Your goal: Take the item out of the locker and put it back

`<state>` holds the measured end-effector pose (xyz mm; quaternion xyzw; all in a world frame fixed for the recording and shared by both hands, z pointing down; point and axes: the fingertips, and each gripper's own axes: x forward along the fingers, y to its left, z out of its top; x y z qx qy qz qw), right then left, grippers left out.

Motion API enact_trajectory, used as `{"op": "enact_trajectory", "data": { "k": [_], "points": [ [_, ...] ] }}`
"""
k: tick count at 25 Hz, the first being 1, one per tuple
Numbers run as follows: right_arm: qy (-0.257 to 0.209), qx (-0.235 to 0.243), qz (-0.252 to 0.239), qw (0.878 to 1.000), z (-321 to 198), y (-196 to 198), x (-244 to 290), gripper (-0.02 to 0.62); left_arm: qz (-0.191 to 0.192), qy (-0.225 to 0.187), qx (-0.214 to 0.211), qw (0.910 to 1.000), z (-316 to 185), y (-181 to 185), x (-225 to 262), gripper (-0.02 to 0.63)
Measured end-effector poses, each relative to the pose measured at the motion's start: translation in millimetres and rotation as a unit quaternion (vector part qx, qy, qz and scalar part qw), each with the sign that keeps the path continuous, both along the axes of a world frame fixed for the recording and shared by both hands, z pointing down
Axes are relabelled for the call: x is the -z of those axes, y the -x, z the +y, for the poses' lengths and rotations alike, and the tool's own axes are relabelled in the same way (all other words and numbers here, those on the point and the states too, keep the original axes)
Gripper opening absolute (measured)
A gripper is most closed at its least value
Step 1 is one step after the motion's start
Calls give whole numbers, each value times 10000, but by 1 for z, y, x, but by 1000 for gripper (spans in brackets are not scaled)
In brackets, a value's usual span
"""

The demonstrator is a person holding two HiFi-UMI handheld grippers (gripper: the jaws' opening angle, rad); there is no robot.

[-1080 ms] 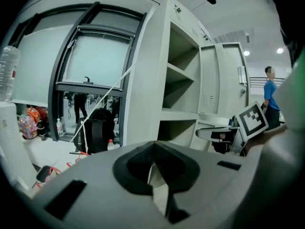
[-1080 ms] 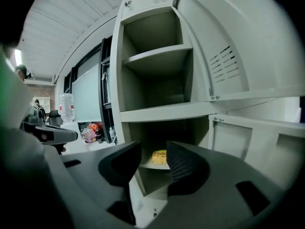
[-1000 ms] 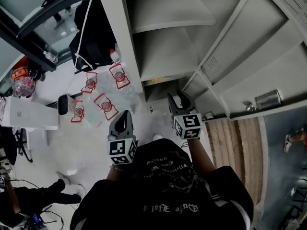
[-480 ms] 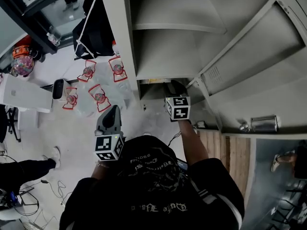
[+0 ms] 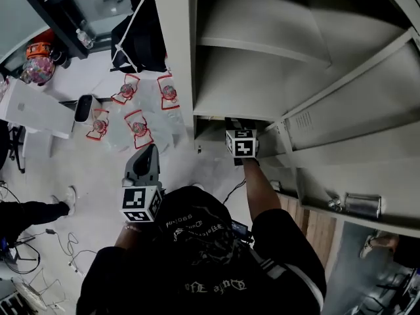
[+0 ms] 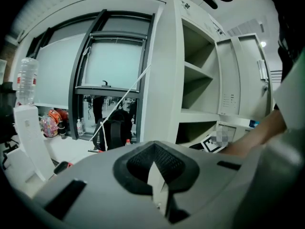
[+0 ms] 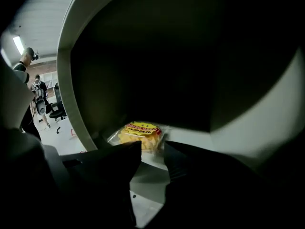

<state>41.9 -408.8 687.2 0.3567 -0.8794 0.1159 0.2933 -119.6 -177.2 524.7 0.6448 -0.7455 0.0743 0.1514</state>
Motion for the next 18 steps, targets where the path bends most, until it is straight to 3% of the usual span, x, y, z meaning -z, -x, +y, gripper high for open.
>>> {"op": "enact_trajectory", "data": {
  "k": [4, 9, 12, 18],
  "points": [
    [129, 181, 172, 9996, -7, 5, -14, 147, -114, 96, 309, 9994, 16, 16, -4, 6],
    [74, 317, 231, 9992, -9, 11, -13, 89, -183, 170, 589, 9980, 30, 31, -6, 6],
    [48, 379, 245, 9990, -6, 11, -13, 21, -208, 155, 630, 9977, 30, 33, -4, 6],
    [108, 254, 175, 9995, -2, 10, -12, 5, -192, 147, 431, 9988, 26, 25, -5, 6]
  ]
}}
